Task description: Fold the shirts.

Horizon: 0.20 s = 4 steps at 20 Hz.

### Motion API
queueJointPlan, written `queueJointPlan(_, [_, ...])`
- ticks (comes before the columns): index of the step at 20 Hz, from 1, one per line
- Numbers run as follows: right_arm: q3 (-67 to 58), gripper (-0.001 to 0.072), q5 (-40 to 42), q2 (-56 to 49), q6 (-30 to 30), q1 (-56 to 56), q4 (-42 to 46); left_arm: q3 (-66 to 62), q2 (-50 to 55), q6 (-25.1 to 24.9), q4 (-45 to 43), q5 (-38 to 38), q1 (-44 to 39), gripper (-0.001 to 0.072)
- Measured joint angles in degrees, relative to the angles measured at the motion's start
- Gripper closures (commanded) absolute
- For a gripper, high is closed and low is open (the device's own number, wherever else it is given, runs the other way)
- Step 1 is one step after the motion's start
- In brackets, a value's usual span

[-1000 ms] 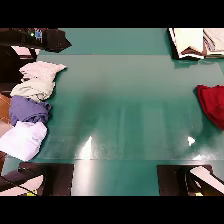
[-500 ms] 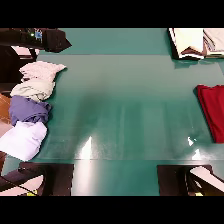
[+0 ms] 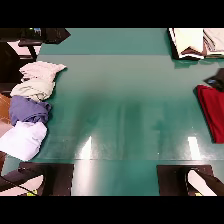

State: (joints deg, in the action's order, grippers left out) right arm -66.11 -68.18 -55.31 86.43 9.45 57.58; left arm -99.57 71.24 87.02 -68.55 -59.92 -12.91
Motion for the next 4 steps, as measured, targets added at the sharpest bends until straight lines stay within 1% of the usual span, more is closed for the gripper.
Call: queueJointPlan(4, [0.00, 0.0697, 3.17, 0.55, 0.00, -13.42, -0.24, 0.00, -0.02, -0.02, 0.02, 0.87, 0.00, 0.0679])
